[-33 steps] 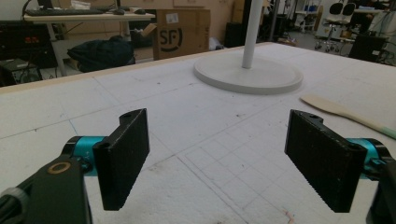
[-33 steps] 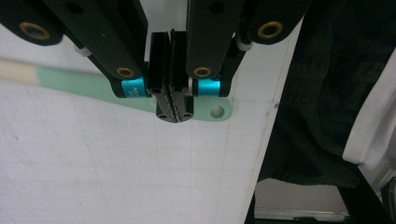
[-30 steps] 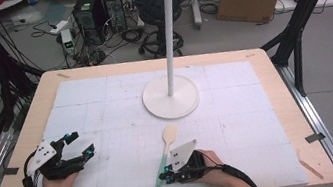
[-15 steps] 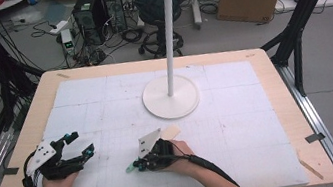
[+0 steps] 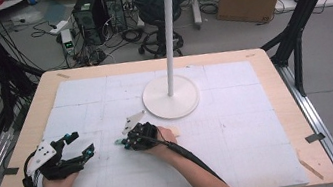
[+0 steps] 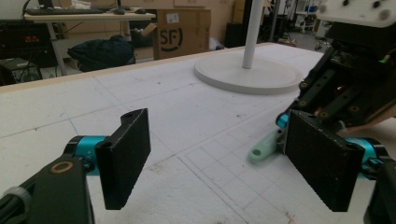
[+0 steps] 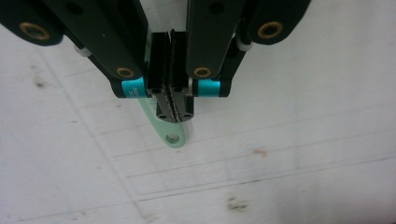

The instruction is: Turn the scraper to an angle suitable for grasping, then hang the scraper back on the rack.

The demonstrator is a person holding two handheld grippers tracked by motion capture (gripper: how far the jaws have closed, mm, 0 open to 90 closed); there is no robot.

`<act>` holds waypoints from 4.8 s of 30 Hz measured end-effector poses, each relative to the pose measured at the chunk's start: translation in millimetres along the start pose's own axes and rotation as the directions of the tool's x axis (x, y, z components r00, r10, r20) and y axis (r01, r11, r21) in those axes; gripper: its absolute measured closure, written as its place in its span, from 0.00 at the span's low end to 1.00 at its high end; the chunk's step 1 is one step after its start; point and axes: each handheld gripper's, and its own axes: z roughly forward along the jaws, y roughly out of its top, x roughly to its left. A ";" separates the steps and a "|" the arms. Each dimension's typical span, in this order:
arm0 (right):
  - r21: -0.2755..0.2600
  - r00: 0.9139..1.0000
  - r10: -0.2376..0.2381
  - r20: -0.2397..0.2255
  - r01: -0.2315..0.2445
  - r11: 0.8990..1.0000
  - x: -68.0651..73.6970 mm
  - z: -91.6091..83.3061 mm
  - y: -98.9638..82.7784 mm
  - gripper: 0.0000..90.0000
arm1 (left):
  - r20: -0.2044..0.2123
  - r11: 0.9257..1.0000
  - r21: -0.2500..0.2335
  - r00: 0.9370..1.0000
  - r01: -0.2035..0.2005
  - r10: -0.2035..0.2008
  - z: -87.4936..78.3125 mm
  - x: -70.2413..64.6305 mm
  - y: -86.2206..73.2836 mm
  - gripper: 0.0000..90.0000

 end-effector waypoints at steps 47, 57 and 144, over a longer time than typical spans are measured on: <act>-0.414 0.952 0.283 0.113 -0.214 0.885 -27.2 -213.4 -157.3 0.25 | 0.006 1.000 -0.008 1.000 -0.010 0.010 -1.0 -0.6 -0.4 0.24; -0.404 0.958 0.253 0.136 -0.180 0.897 -38.1 -206.6 -145.7 0.22 | 0.007 1.000 -0.010 1.000 -0.005 0.005 -1.2 -0.7 -0.5 0.24; -0.133 0.990 0.143 -0.018 -0.144 0.981 -49.1 -120.3 -32.0 0.91 | 0.008 1.000 -0.010 1.000 -0.030 0.030 -1.0 -2.4 -0.6 0.22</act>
